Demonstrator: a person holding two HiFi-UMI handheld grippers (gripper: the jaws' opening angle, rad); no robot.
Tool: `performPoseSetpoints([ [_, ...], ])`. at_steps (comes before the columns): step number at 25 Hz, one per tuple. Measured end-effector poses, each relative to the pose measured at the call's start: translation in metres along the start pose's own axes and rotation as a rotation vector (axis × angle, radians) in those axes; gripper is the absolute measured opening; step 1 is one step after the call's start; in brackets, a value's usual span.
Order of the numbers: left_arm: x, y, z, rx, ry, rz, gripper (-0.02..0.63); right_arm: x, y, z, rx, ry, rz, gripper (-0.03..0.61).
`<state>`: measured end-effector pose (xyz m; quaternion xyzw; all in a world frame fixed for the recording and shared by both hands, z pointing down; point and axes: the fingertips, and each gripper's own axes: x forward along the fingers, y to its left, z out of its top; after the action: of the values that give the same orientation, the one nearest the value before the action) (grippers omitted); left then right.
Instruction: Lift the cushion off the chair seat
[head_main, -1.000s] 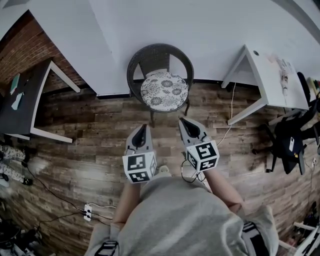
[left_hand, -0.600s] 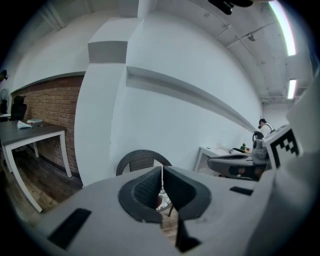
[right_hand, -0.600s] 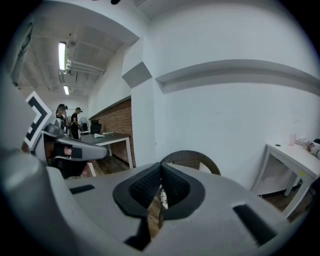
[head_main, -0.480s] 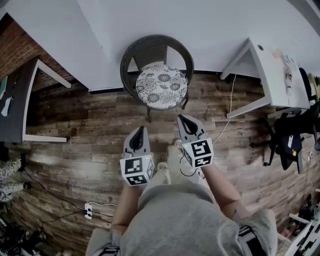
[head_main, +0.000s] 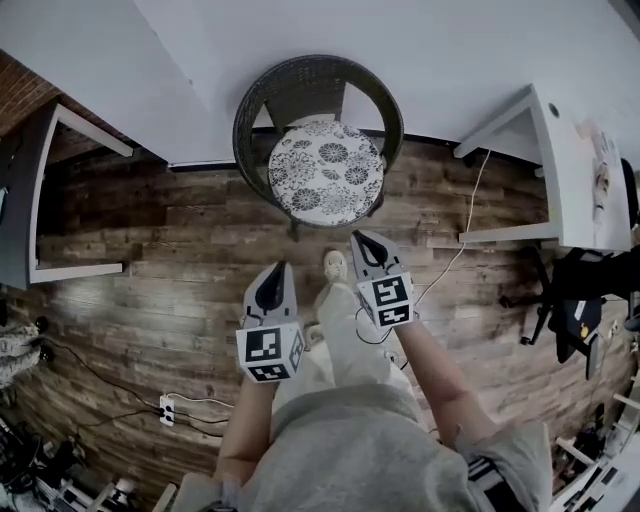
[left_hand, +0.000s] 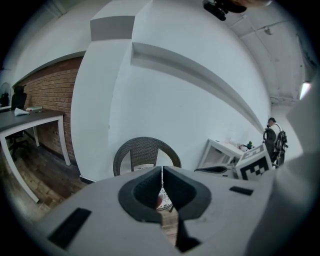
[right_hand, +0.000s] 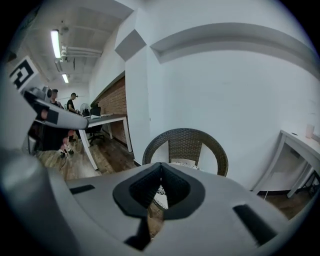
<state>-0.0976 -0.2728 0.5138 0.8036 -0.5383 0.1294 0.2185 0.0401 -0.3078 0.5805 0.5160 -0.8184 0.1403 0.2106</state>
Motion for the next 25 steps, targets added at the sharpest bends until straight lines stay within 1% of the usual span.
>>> performPoseSetpoints([
  [4, 0.042, 0.012, -0.005, -0.013, 0.016, 0.015, 0.011, 0.048, -0.021, -0.034, 0.012, 0.068, 0.008, 0.005],
  [7, 0.065, 0.021, -0.017, -0.027, 0.038, 0.028, 0.011, 0.079, -0.03, -0.066, 0.016, 0.128, 0.015, 0.006],
  [11, 0.091, 0.031, -0.036, -0.021, 0.068, 0.03, 0.011, 0.114, -0.036, -0.11, 0.034, 0.206, 0.023, 0.015],
  [16, 0.117, 0.038, -0.054, -0.044, 0.095, 0.032, 0.011, 0.145, -0.042, -0.158, 0.053, 0.291, 0.036, 0.055],
  [25, 0.154, 0.055, -0.084, -0.072, 0.128, 0.055, 0.011, 0.19, -0.048, -0.233, 0.053, 0.415, 0.066, 0.104],
])
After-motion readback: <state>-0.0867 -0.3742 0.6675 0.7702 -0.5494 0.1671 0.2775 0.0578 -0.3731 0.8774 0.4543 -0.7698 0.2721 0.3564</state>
